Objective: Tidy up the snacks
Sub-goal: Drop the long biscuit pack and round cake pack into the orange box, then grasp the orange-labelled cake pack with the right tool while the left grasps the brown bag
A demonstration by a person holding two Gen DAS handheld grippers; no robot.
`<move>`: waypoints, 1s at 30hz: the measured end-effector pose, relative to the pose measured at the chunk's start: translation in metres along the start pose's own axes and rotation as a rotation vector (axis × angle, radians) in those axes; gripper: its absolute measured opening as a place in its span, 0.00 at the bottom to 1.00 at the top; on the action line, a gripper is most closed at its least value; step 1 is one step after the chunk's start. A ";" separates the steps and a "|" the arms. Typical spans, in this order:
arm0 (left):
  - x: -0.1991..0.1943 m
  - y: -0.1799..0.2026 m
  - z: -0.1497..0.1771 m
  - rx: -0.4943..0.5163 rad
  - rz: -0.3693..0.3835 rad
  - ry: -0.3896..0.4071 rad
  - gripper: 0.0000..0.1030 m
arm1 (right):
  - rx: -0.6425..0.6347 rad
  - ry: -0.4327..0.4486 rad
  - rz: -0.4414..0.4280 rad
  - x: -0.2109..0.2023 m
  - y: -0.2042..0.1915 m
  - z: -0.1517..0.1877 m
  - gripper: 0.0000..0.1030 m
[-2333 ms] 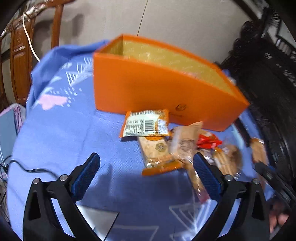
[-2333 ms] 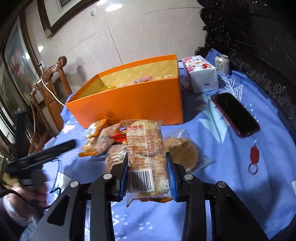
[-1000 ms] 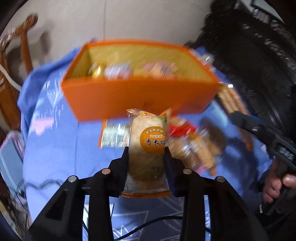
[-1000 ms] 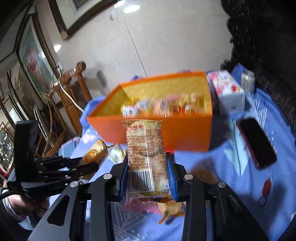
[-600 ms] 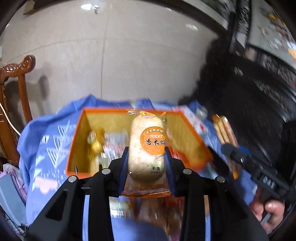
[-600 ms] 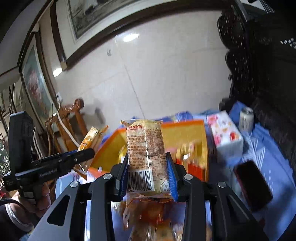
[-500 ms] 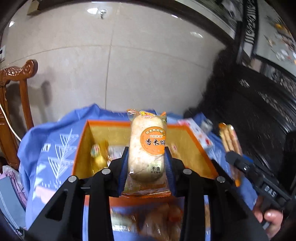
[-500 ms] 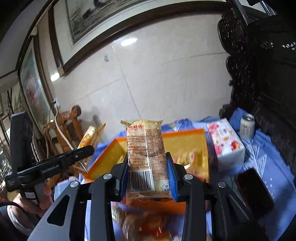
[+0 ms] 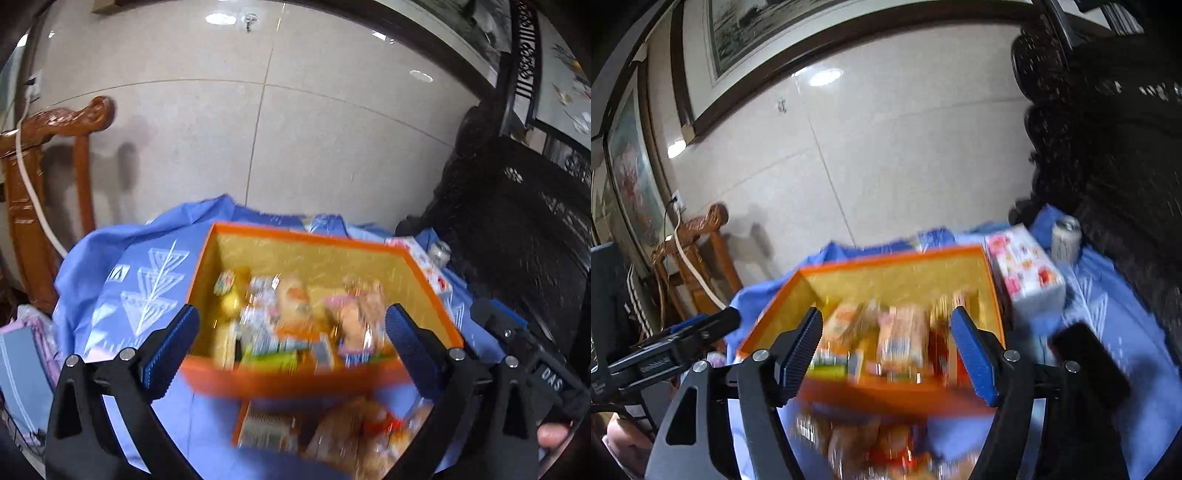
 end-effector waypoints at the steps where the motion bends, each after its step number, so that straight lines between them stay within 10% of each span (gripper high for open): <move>1: -0.007 -0.002 0.010 -0.006 0.002 -0.003 0.96 | -0.007 -0.017 0.013 -0.009 0.003 0.012 0.71; 13: -0.077 0.000 0.123 -0.035 0.036 -0.105 0.96 | -0.059 -0.207 0.008 -0.063 0.014 0.132 0.71; 30: -0.081 -0.006 0.150 -0.039 -0.012 -0.152 0.96 | -0.088 -0.375 -0.048 -0.014 0.020 0.185 0.57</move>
Point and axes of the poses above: each gripper's, at about its wrist camera, not at the fingertips, and x roughly the way its jaws point, y to its right, z to its underside, the point moved 10 cm from there along x, roughly the way its jaws point, and after that the axes turned 8 degrees about y, right-handed, at the moved point
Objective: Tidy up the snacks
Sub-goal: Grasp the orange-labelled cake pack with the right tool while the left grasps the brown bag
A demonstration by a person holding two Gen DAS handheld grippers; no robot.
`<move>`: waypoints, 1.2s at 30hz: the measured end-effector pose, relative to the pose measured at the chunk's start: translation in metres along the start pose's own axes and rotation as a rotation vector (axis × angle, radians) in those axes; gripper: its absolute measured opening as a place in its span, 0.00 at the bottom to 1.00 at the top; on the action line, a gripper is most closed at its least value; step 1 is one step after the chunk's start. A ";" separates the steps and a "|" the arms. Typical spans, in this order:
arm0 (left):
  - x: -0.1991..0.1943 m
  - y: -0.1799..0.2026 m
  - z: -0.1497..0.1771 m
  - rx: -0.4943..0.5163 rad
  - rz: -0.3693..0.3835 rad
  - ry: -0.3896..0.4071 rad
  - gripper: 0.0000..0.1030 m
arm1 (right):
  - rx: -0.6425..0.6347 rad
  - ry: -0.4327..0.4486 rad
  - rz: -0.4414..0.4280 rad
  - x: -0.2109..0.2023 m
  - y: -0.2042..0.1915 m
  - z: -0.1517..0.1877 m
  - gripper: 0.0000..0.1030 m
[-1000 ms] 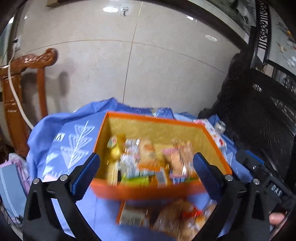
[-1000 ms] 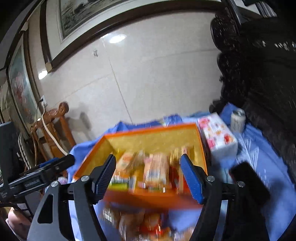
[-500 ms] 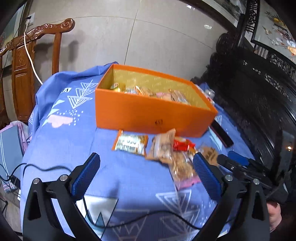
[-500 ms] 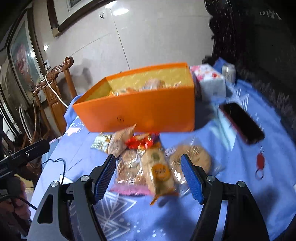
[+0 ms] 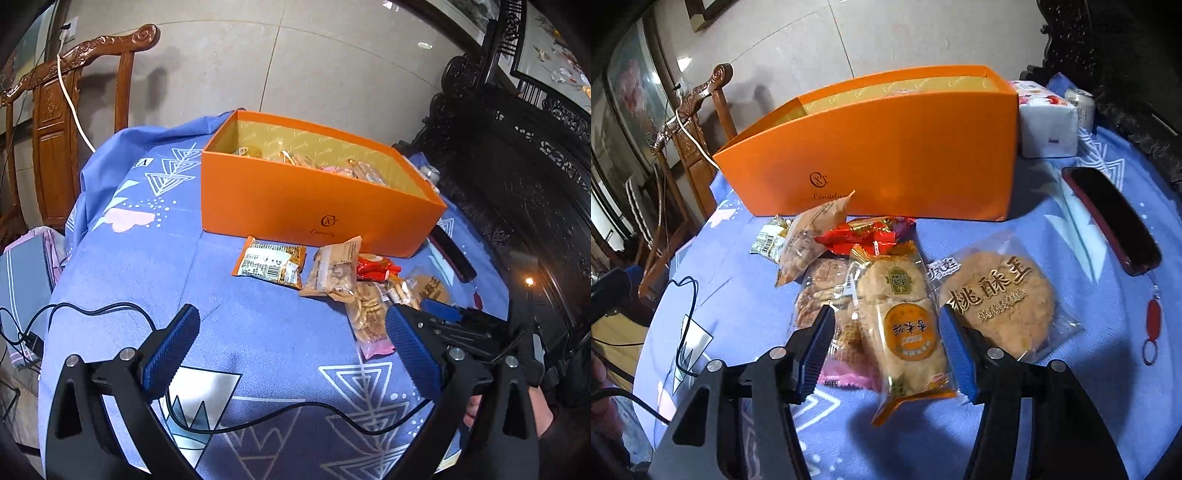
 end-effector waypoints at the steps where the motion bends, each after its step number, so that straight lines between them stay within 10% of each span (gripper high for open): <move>1: 0.002 0.000 0.000 0.001 -0.003 -0.003 0.96 | -0.005 -0.001 -0.003 0.001 0.000 -0.001 0.57; 36: 0.136 0.071 -0.016 0.232 0.133 -0.097 0.96 | 0.263 -0.068 -0.156 -0.018 0.018 0.026 0.35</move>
Point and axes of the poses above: each gripper's, at about its wrist camera, not at the fingertips, and x roughly the way its jaws point, y to its right, z to its underside, the point moved 10 cm from there along x, roughly the way its jaws point, and after that the axes turned 8 degrees about y, right-handed, at the moved point
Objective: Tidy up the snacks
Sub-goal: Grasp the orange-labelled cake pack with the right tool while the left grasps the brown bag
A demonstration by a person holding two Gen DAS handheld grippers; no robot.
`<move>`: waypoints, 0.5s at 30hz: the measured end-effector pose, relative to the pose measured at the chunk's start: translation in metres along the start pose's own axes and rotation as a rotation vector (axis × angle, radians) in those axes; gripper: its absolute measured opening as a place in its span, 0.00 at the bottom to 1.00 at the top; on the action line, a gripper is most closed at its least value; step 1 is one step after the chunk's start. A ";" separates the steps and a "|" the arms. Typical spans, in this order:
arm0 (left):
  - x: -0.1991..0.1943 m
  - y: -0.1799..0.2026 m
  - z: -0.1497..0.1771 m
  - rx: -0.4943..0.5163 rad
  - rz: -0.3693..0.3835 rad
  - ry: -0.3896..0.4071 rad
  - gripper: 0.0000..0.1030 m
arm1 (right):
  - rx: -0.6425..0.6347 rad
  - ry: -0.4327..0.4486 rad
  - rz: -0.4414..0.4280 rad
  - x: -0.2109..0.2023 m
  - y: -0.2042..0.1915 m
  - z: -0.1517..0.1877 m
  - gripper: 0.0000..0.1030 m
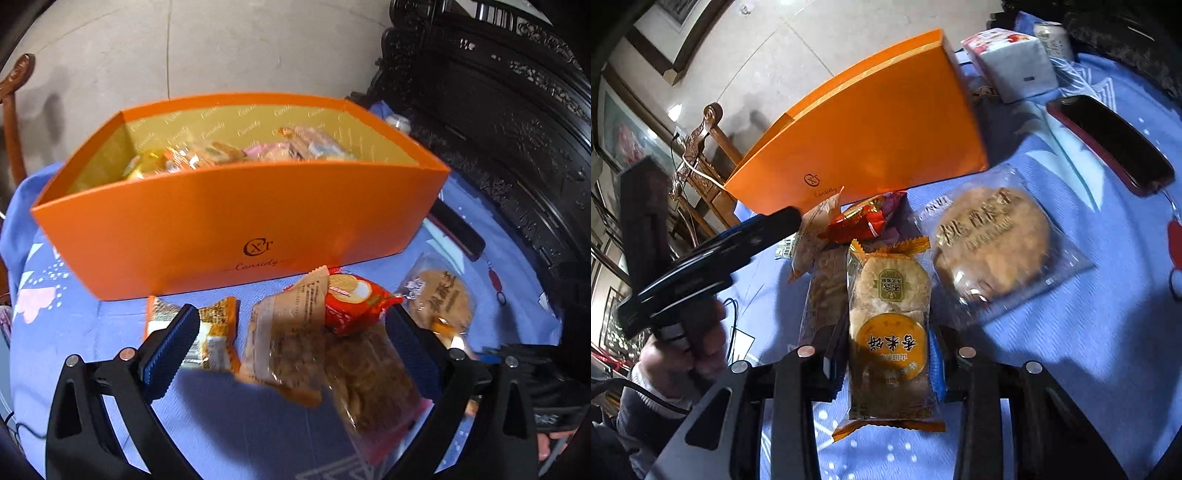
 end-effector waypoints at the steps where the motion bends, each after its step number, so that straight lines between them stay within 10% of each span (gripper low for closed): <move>1: 0.004 0.000 0.001 0.002 0.001 -0.005 0.96 | 0.013 -0.001 -0.003 -0.001 0.001 0.001 0.35; 7: 0.026 -0.001 0.017 0.044 0.031 -0.056 0.93 | -0.005 -0.004 0.004 0.004 0.000 0.004 0.35; 15: 0.041 0.006 0.029 0.047 0.139 -0.075 0.58 | 0.014 -0.025 -0.004 0.023 -0.004 0.002 0.35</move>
Point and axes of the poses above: each gripper's, at about its wrist camera, not at the fingertips, and x roughly the way its jaws point, y to its right, z to its underside, the point moved 10 cm from there along x, roughly the way its jaws point, and after that the axes turned 8 degrees about y, right-handed, at the moved point
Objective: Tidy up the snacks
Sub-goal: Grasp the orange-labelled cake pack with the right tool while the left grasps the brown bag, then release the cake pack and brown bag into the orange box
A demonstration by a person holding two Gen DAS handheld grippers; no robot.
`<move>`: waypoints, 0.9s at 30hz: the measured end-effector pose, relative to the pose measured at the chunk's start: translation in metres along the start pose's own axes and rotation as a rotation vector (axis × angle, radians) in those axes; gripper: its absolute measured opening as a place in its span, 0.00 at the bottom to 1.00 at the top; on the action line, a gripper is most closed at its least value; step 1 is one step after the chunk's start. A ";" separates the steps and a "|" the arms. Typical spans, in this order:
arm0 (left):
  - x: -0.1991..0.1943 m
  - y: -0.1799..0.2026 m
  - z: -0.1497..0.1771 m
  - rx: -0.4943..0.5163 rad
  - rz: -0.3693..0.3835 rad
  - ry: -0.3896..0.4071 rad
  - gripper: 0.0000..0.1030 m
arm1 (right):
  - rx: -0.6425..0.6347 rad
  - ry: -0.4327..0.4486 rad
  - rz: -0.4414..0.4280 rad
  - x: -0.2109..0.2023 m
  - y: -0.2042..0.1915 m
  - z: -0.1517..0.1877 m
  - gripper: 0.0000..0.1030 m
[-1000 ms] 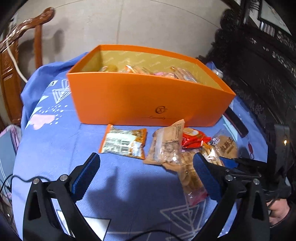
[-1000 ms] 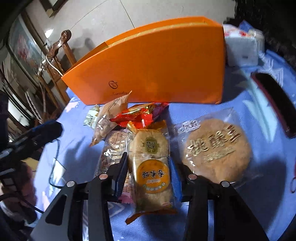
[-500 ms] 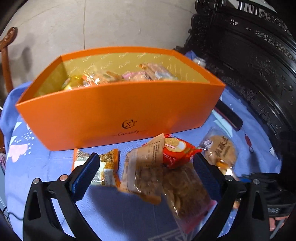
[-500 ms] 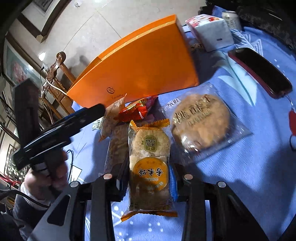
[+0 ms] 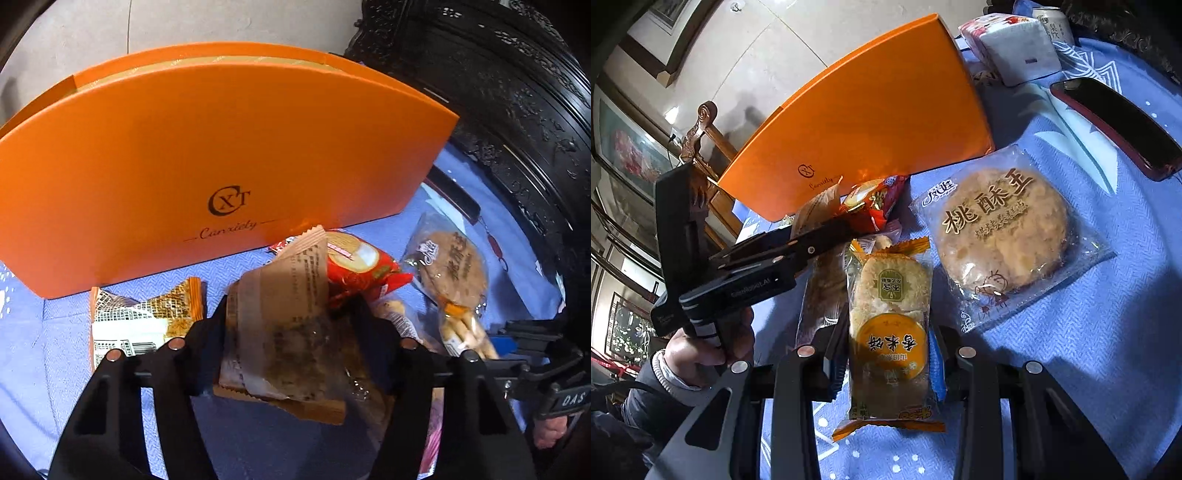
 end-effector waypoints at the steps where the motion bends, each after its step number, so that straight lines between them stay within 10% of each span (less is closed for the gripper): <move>1: -0.001 0.001 0.001 0.004 0.007 0.004 0.53 | -0.003 0.002 0.001 -0.002 0.002 0.001 0.35; 27: -0.135 0.008 -0.016 -0.001 -0.039 0.192 0.41 | -0.128 0.170 -0.029 -0.066 -0.052 -0.022 0.35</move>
Point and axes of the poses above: each gripper's, at about its wrist camera, not at the fingertips, and x roughly the way its jaws point, y to its right, z to its underside, the point moved 10 cm from there along x, roughly the way its jaws point, and after that the axes turned 8 degrees about y, right-handed, at the moved point
